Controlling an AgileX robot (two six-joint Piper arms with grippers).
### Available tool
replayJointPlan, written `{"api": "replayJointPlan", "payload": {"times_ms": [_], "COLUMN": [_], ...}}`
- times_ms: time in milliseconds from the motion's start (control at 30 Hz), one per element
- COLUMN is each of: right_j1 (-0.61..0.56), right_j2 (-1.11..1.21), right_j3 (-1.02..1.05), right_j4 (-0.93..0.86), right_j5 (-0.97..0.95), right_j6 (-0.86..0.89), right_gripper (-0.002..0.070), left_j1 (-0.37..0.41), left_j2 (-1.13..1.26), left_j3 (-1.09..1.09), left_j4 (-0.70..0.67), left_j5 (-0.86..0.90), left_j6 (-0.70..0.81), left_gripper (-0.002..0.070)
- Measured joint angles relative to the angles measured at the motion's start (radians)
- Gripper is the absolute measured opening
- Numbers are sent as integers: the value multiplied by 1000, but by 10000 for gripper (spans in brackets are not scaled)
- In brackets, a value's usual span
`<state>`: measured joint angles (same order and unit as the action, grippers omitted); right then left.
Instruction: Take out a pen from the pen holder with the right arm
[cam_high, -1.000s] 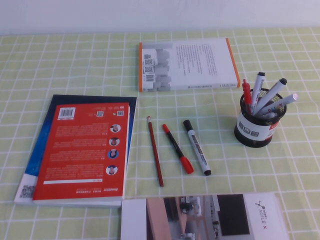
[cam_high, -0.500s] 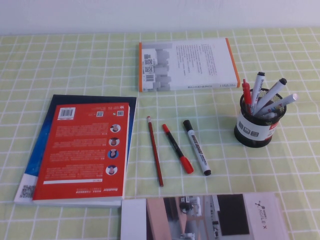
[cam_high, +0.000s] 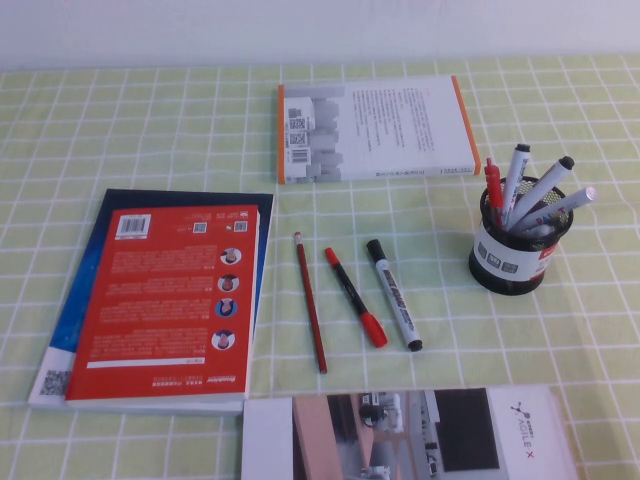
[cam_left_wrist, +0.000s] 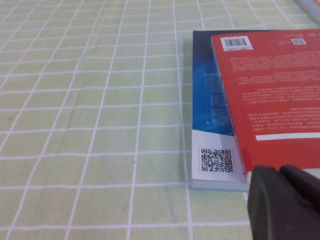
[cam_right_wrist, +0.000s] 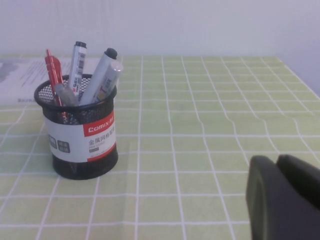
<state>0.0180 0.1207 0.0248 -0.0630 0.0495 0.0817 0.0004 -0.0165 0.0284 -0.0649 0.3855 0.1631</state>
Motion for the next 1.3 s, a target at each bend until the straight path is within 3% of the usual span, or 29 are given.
{"api": "replayJointPlan", "payload": {"times_ms": [300,733,967,1300], "right_j1": [0,0,0,0], "right_j2": [-129,-129,-129,-129], "right_j3": [2,2,2,2], "right_j4": [0,5,134,198], "right_j5": [177,205,258,328], "right_j6": [0,0,-153,-178], "right_gripper": [-13,-13,-13,-12], "left_j1": [0,0,0,0], "left_j2": [0,0,0,0], "left_j3": [0,0,0,0], "left_j4": [0,0,0,0], "left_j5": [0,0,0,0], "left_j6": [0,0,0,0], "left_gripper": [-5,-5,-5,-5]}}
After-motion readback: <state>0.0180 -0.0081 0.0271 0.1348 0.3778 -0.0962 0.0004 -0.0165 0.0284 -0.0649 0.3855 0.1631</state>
